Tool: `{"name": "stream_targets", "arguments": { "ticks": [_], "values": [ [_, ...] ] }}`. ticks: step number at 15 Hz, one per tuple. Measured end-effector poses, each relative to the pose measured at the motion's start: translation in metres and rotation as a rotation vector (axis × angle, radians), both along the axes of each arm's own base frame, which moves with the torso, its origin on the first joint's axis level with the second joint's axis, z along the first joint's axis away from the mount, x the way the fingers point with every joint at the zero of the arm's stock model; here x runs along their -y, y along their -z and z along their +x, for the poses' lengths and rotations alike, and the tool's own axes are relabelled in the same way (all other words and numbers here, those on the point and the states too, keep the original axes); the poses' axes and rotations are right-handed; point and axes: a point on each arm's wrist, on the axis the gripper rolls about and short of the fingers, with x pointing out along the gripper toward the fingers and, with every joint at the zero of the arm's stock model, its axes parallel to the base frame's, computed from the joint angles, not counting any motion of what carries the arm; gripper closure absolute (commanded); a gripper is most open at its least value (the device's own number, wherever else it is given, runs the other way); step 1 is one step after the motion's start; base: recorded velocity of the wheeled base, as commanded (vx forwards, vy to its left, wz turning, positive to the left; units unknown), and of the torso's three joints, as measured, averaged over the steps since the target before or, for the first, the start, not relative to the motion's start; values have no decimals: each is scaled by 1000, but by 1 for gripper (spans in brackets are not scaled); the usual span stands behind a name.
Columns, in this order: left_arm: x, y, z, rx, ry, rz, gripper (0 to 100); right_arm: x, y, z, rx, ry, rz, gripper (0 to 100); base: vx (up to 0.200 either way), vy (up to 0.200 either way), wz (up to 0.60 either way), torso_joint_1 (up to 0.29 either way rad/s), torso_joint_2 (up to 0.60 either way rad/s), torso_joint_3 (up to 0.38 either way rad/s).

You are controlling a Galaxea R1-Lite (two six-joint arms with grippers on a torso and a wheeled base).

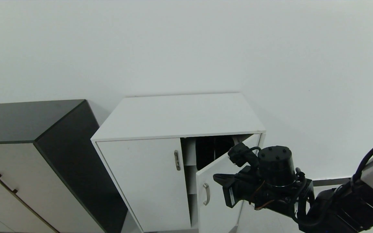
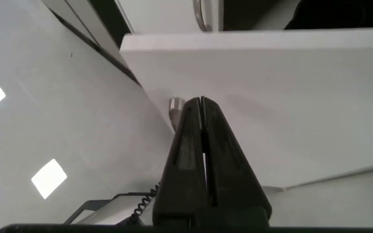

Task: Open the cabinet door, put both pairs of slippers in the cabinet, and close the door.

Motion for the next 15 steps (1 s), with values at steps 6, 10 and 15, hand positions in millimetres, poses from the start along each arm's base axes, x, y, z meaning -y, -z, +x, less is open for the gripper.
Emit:
{"name": "stream_targets", "arguments": {
  "ticks": [6,10,15],
  "values": [
    [0,0,0,0,-1,-2,100,-9,-3,27,33,36,32,100,0,0,0,0,0,0],
    [0,0,0,0,-2,-3,100,-11,-6,51,62,73,57,100,0,0,0,0,0,0],
    [0,0,0,0,-2,-2,100,-21,-10,76,42,95,38,100,0,0,0,0,0,0]
  ]
}}
